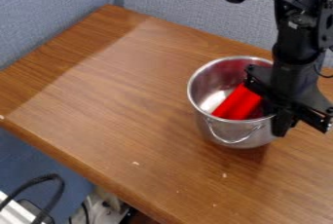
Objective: Move the red object from the metal pot to the table
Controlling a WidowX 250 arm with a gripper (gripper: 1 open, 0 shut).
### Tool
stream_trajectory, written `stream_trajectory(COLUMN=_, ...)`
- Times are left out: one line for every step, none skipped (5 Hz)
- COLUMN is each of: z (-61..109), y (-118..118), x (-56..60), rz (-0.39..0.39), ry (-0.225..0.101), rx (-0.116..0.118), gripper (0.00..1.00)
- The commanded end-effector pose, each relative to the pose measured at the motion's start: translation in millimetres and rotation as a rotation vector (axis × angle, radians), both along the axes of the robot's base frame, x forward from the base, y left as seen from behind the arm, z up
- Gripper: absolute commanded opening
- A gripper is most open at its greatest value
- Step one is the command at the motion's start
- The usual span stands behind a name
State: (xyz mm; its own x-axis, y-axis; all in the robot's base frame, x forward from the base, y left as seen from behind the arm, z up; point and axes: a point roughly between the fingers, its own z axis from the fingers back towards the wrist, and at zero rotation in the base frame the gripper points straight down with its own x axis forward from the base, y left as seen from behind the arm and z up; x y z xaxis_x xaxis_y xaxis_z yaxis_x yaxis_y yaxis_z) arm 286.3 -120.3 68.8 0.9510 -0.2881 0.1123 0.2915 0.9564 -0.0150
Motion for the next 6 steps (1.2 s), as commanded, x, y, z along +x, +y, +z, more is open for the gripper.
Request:
stream_trajectory(z=11.6, y=-3.6, x=9.7, rz=-0.007, ry=-0.053, rx=-0.018, gripper=0.0)
stream_trajectory(z=9.9, y=-2.7, x=11.1, rz=-0.005, ry=-0.057, rx=-0.02, gripper=0.0)
stream_trajectory(z=8.2, y=-1.8, x=12.5, rz=-0.004, ry=-0.06, rx=-0.022, gripper=0.0)
stream_trajectory(z=6.9, y=-1.1, x=13.8, rz=-0.002, ry=-0.062, rx=-0.025, gripper=0.0)
stream_trajectory(z=5.6, y=-0.3, x=14.9, rz=0.001, ry=-0.063, rx=-0.027, gripper=0.0)
stream_trajectory(z=4.4, y=0.6, x=16.0, rz=0.004, ry=-0.064, rx=-0.029, gripper=0.0)
